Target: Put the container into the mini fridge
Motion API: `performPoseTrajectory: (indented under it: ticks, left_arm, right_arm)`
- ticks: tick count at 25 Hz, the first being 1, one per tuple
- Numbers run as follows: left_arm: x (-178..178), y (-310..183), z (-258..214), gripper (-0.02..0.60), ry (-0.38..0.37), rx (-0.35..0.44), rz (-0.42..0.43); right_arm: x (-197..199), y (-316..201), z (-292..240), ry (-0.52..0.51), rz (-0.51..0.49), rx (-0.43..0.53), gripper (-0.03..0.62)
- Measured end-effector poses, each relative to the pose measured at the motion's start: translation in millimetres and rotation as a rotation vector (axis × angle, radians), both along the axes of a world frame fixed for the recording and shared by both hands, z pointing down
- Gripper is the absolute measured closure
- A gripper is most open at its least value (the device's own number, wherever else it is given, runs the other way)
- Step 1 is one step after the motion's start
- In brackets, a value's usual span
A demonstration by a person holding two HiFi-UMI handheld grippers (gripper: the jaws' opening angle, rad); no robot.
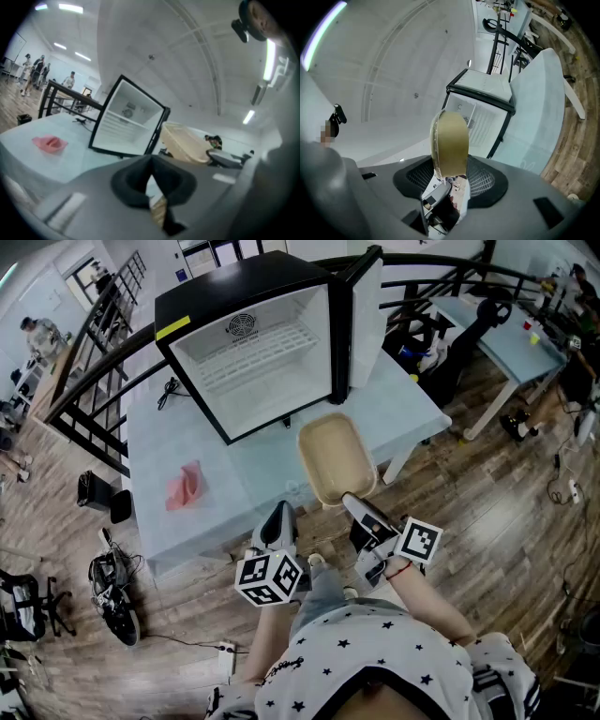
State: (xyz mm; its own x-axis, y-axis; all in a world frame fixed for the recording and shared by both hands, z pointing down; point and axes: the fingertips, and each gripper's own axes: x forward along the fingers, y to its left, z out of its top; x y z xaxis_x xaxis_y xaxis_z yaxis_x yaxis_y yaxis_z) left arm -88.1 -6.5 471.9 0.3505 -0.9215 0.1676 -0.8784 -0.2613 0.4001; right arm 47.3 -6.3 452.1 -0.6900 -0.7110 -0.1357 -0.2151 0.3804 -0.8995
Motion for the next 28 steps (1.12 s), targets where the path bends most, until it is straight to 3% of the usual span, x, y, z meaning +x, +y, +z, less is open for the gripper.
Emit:
performPoseTrajectory:
  ticks: [7, 28]
  left_arm:
    - [8, 41, 4, 0.575, 0.000, 0.007, -0.003]
    - [11, 32, 9, 0.575, 0.014, -0.016, -0.020]
  right_arm:
    - [6, 35, -9, -0.017, -0.001, 0.035, 0.374]
    - [11, 16, -2, -0.058, -0.007, -0.004, 0.375]
